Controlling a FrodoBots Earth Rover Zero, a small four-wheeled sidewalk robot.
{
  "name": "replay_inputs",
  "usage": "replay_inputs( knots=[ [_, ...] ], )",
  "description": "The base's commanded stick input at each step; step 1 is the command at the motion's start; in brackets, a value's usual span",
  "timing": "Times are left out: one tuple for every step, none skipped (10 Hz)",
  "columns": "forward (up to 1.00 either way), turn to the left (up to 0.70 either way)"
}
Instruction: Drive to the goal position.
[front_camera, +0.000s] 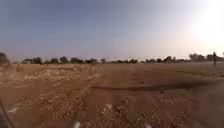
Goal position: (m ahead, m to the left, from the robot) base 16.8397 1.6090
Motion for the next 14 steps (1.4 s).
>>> replay_inputs(
  knots=[
    [0.50, 0.00],
    [0.50, 0.00],
    [0.50, 0.00],
    [0.50, 0.00],
    [0.50, 0.00],
    [0.50, 0.00],
    [0.50, 0.00],
    [0.50, 0.00],
    [0.50, 0.00],
    [0.50, 0.00],
    [0.50, 0.00],
    [0.50, 0.00],
    [0.50, 0.00],
    [0.50, 0.00]
  ],
)
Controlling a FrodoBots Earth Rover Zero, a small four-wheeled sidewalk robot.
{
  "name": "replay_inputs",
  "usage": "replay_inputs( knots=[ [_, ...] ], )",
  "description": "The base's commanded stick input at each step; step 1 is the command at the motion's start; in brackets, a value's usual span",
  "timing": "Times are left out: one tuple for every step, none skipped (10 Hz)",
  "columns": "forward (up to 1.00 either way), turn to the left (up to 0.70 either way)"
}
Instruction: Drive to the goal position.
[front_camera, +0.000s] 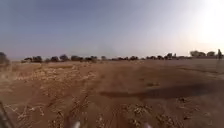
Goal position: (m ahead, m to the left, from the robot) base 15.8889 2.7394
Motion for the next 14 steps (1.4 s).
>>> replay_inputs(
  knots=[
    [0.50, 0.00],
    [0.50, 0.00],
    [0.50, 0.00],
    [0.50, 0.00],
    [0.50, 0.00],
    [0.50, 0.00],
    [0.50, 0.00],
    [0.50, 0.00],
    [0.50, 0.00],
    [0.50, 0.00],
    [0.50, 0.00],
    [0.50, 0.00],
    [0.50, 0.00],
    [0.50, 0.00]
  ],
)
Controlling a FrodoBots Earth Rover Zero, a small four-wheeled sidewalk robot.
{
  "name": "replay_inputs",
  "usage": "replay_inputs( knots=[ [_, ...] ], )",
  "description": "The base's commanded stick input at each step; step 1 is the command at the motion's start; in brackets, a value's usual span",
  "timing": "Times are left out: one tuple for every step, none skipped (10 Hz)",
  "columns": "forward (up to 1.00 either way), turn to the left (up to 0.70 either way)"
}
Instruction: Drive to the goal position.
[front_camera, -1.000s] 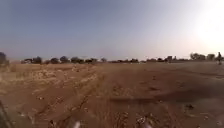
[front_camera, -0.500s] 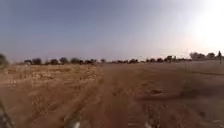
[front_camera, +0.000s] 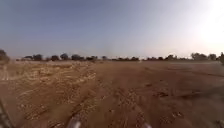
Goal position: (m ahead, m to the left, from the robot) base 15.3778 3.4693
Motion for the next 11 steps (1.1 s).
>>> replay_inputs(
  knots=[
    [0.50, 0.00],
    [0.50, 0.00],
    [0.50, 0.00],
    [0.50, 0.00],
    [0.50, 0.00],
    [0.50, 0.00],
    [0.50, 0.00],
    [0.50, 0.00],
    [0.50, 0.00],
    [0.50, 0.00],
    [0.50, 0.00]
  ],
)
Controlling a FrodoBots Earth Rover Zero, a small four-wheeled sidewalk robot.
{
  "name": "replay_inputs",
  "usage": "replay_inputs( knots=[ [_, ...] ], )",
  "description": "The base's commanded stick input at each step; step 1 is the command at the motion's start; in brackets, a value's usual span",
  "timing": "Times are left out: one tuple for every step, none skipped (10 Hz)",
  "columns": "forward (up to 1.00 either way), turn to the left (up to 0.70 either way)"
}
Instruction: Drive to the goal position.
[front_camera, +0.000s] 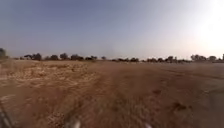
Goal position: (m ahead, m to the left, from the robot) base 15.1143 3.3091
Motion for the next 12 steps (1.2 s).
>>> replay_inputs(
  knots=[
    [0.50, 0.00],
    [0.50, 0.00],
    [0.50, 0.00],
    [0.50, 0.00],
    [0.50, 0.00],
    [0.50, 0.00],
    [0.50, 0.00],
    [0.50, 0.00],
    [0.50, 0.00],
    [0.50, 0.00],
    [0.50, 0.00],
    [0.50, 0.00]
  ],
)
